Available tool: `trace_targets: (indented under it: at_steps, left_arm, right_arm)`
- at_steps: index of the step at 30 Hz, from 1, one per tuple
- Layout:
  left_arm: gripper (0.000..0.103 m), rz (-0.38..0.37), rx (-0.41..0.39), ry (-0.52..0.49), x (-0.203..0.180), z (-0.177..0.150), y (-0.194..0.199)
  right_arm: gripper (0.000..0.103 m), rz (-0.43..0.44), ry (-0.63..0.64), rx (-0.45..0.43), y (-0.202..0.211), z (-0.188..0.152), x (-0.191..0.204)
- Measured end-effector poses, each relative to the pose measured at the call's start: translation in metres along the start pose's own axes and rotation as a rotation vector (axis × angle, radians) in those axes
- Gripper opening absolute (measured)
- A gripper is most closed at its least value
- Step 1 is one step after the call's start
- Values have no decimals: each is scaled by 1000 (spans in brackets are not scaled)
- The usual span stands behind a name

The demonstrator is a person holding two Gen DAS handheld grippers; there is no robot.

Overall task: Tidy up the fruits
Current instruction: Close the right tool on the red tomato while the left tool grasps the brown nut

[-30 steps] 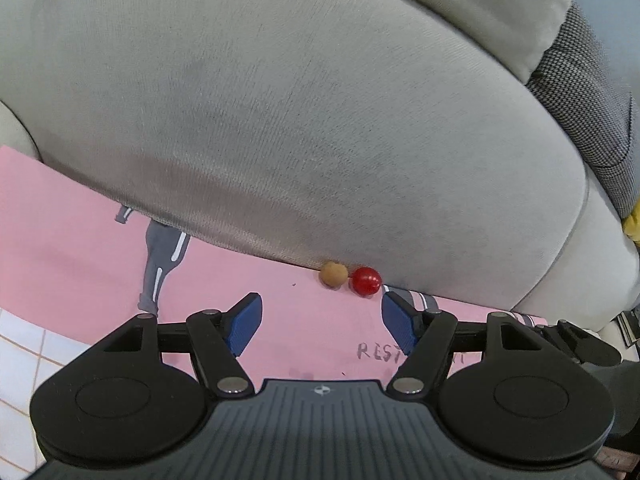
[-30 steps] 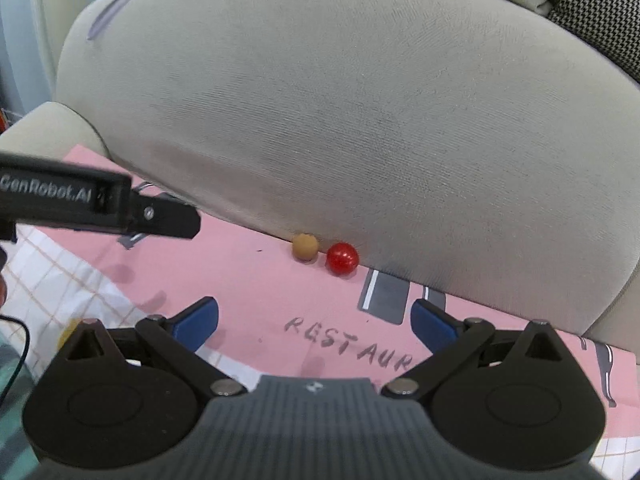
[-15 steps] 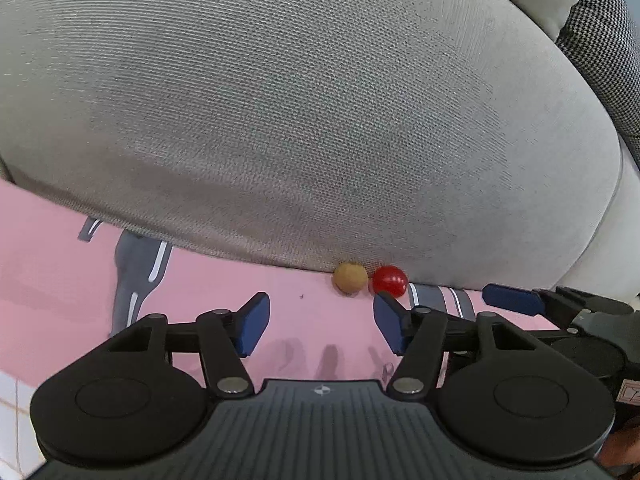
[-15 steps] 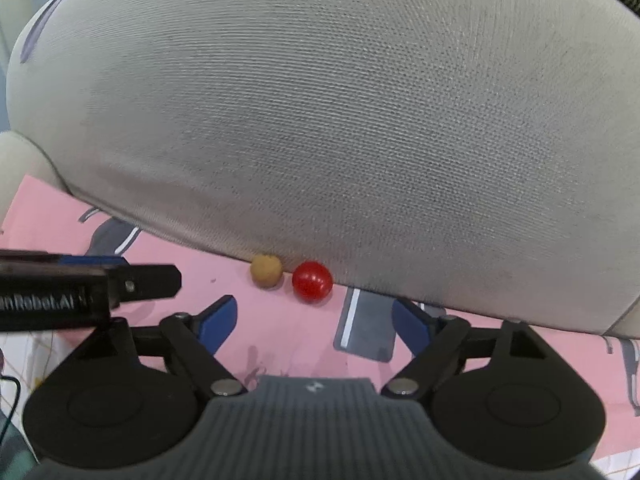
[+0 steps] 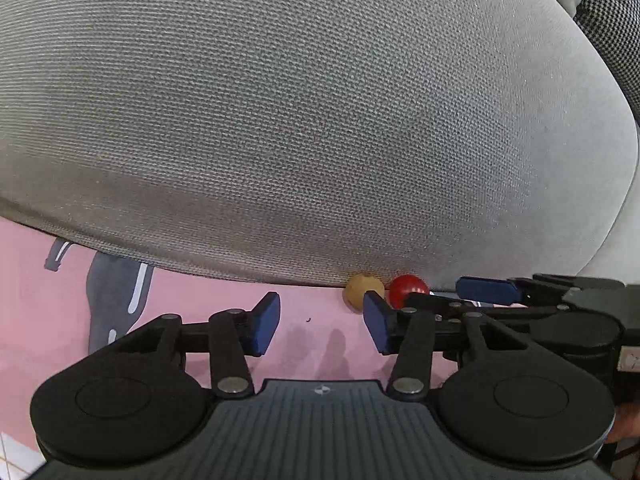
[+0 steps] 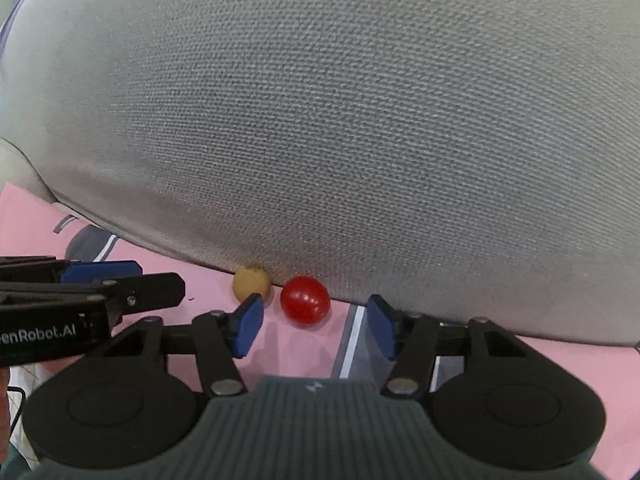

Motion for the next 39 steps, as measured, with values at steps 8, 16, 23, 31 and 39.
trace_targets:
  at_steps: [8, 16, 23, 31, 39]
  left_arm:
    - [56, 4, 7, -11, -1, -6, -6]
    - [56, -14, 17, -36, -7, -13, -5]
    - [56, -16, 28, -68, -12, -13, -20]
    - [56, -11, 27, -135, -32, -10, -42]
    - [48, -19, 48, -159, -45, -8, -72]
  right_arm:
    - [48, 16, -4, 36, -21, 7, 3]
    - [34, 32, -29, 64, -45, 4, 2]
    - [28, 58, -47, 54, -36, 8, -19]
    - [28, 3, 35, 82, -18, 8, -33]
    - [28, 27, 1, 102, -24, 6, -51]
Point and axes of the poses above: each gripper's, at about its wrist camera, not at the fingertips, and y roughly against the way its jaws point, x to its left, z to its top, the point moved 3 cm from there along -y, roughly the way its jaws point, and after that the axes turned 3 degrees about z, right-handed, at the moved point
